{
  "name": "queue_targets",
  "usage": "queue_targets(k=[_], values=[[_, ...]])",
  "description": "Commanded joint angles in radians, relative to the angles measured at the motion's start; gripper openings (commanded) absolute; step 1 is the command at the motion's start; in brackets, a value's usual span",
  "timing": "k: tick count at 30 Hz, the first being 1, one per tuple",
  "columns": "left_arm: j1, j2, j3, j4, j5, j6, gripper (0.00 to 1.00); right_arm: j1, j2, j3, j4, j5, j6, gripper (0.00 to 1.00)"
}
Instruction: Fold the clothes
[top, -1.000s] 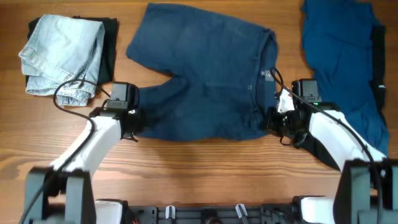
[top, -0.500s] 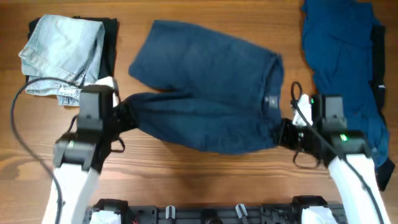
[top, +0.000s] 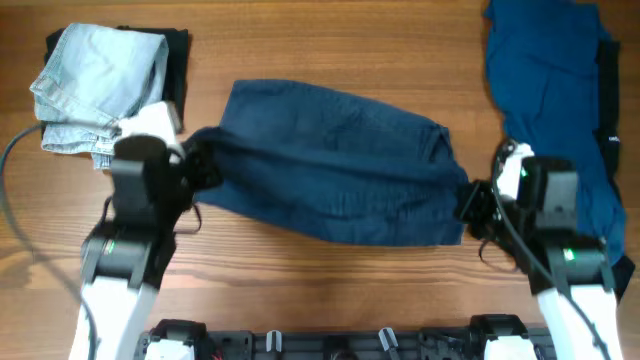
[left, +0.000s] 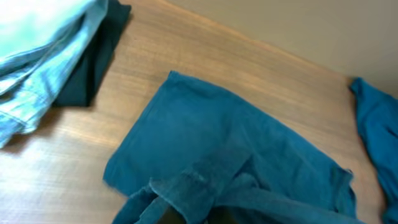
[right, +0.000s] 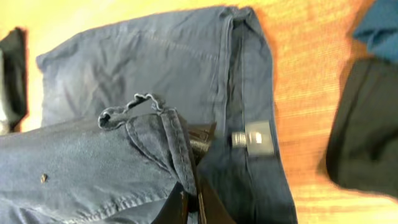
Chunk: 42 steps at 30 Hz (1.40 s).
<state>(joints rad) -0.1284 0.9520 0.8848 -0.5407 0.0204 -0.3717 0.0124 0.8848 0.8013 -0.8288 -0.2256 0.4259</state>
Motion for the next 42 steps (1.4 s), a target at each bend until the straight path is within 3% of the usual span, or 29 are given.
queue_targets(k=[1, 12, 29, 40, 42], values=[[0.006, 0.167, 0.013, 0.109, -0.051, 0.002, 0.04, -0.004, 0.13, 0.023, 0.088, 0.096, 0.006, 0.04], [0.006, 0.453, 0.013, 0.456, -0.044, 0.028, 0.04, -0.005, 0.427, 0.023, 0.389, 0.165, -0.008, 0.04], [0.007, 0.638, 0.013, 0.583, -0.172, 0.028, 0.04, -0.005, 0.725, 0.023, 0.788, 0.213, -0.03, 0.04], [0.007, 0.726, 0.013, 0.67, -0.172, 0.027, 0.05, -0.005, 0.785, 0.023, 0.798, 0.343, 0.074, 0.04], [0.007, 0.726, 0.013, 0.675, -0.172, 0.027, 0.17, -0.005, 0.785, 0.023, 0.79, 0.36, 0.087, 0.04]])
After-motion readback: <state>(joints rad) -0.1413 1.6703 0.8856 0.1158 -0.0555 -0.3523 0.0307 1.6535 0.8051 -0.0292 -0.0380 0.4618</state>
